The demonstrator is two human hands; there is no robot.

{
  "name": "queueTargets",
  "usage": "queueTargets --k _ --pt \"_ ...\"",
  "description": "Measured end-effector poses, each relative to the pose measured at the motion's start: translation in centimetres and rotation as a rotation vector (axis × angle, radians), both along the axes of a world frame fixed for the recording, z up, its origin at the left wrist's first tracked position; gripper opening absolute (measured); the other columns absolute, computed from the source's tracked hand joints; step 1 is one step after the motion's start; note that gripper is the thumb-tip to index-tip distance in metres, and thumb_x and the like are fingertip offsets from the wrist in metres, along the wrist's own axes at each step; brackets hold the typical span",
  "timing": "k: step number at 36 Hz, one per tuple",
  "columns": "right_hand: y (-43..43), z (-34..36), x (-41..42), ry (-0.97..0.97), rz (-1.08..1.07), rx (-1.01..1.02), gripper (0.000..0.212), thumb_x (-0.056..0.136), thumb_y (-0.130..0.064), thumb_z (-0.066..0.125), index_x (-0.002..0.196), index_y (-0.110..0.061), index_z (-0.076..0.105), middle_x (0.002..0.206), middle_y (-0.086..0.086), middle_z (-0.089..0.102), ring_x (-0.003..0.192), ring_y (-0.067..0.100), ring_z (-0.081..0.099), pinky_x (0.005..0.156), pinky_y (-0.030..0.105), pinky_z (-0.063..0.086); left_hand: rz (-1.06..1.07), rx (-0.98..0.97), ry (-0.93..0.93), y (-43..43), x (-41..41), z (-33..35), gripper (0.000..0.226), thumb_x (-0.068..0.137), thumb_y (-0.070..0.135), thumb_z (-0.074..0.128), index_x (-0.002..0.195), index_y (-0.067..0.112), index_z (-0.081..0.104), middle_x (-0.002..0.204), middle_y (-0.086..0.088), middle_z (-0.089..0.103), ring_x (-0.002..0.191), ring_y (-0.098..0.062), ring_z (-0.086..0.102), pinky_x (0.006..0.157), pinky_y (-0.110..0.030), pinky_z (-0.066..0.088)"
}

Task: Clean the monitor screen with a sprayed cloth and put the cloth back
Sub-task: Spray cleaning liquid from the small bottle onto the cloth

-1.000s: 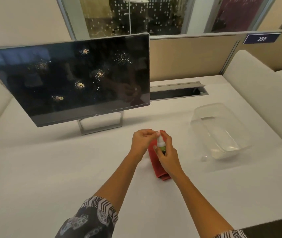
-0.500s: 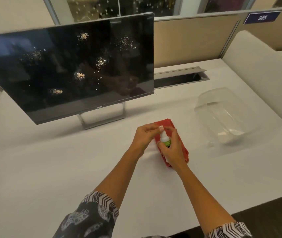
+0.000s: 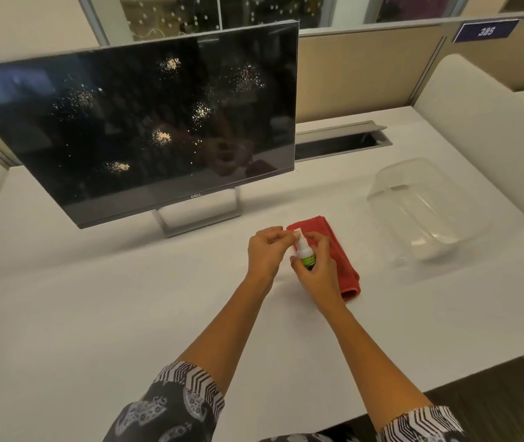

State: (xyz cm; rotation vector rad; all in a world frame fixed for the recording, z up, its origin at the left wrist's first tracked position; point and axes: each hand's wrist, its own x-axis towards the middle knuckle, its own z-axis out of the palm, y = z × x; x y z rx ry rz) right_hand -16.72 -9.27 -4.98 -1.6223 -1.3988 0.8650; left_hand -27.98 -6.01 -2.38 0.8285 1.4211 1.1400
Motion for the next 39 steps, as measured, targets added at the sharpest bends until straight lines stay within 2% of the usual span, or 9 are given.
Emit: queueTargets --k 5,12,18,22,26,30,33,36,39 --pt "0.1 0.3 0.2 0.001 0.017 0.015 0.048 0.089 -0.017 0.072 0.128 -0.021 0.044 0.091 -0.014 0.059 0.078 0.009 0.063 0.064 0.016 0.053 0.041 0.002 0.005 0.1 0.2 0.1 0.022 0.078 0.026 0.080 0.096 0.015 0.075 0.117 0.001 0.064 0.098 -0.009 0.062 0.074 -0.017 0.047" --pt "0.6 0.5 1.1 -0.042 0.063 0.006 0.049 0.091 -0.021 0.069 0.132 -0.019 0.042 0.088 -0.014 0.058 0.075 0.010 0.063 0.061 0.014 0.052 0.052 0.001 0.032 0.4 1.1 0.7 0.019 0.081 0.026 0.077 0.096 0.016 0.075 0.110 0.000 0.068 0.093 -0.009 0.064 0.071 -0.017 0.048" --pt "1.1 0.8 1.7 -0.077 0.098 -0.025 0.056 0.091 -0.025 0.069 0.137 -0.016 0.038 0.101 -0.004 0.061 0.083 0.015 0.064 0.075 0.025 0.058 0.088 -0.006 0.091 0.8 2.1 0.9 0.013 0.083 0.022 0.073 0.095 0.017 0.074 0.106 0.000 0.069 0.097 -0.014 0.065 0.072 -0.017 0.049" --pt "1.3 1.0 2.4 -0.115 0.120 -0.026 0.056 0.092 -0.027 0.068 0.138 -0.014 0.038 0.100 -0.005 0.061 0.078 0.009 0.061 0.068 0.010 0.049 0.112 -0.026 0.158 0.9 3.0 1.2 0.018 0.081 0.023 0.072 0.096 0.014 0.073 0.101 0.001 0.069 0.090 -0.011 0.064 0.066 -0.016 0.047" --pt "1.4 1.1 2.8 -0.140 0.130 -0.031 0.056 0.092 -0.029 0.067 0.138 -0.014 0.040 0.103 -0.005 0.063 0.078 0.007 0.061 0.066 0.005 0.045 0.141 -0.018 0.239 0.8 3.7 1.3 0.020 0.081 0.026 0.072 0.098 0.015 0.071 0.095 0.006 0.066 0.083 -0.006 0.062 0.064 -0.016 0.047" --pt "1.6 1.0 3.2 -0.162 0.115 -0.002 0.057 0.092 -0.033 0.066 0.140 -0.014 0.042 0.121 0.000 0.063 0.098 0.013 0.063 0.080 0.014 0.050 0.170 -0.027 0.266 0.8 4.2 1.4 0.011 0.082 0.027 0.071 0.090 0.020 0.072 0.088 0.007 0.068 0.080 -0.008 0.063 0.065 -0.019 0.050" --pt "1.4 1.5 3.4 -0.207 0.104 0.012 0.058 0.094 -0.033 0.062 0.143 -0.013 0.039 0.120 0.001 0.062 0.096 0.011 0.059 0.079 0.016 0.047 0.191 -0.037 0.292 0.8 4.7 1.8 0.007 0.082 0.029 0.071 0.086 0.025 0.068 0.081 0.014 0.064 0.074 -0.004 0.060 0.063 -0.019 0.047" --pt "1.2 1.9 3.6 -0.228 0.092 0.050 0.056 0.096 -0.032 0.059 0.145 -0.015 0.039 0.126 0.004 0.062 0.105 0.018 0.063 0.082 0.017 0.043 0.211 -0.049 0.316 0.9 5.1 2.3 0.010 0.082 0.033 0.071 0.086 0.027 0.065 0.081 0.017 0.059 0.073 -0.001 0.056 0.060 -0.017 0.042" --pt "1.6 1.9 3.5 -0.234 0.098 0.084 0.058 0.097 -0.033 0.056 0.150 -0.022 0.034 0.141 0.001 0.054 0.118 0.022 0.060 0.087 0.019 0.043 0.220 -0.056 0.331 1.2 5.6 2.4 0.015 0.080 0.039 0.070 0.087 0.027 0.066 0.090 0.010 0.065 0.080 -0.007 0.061 0.066 -0.021 0.049"
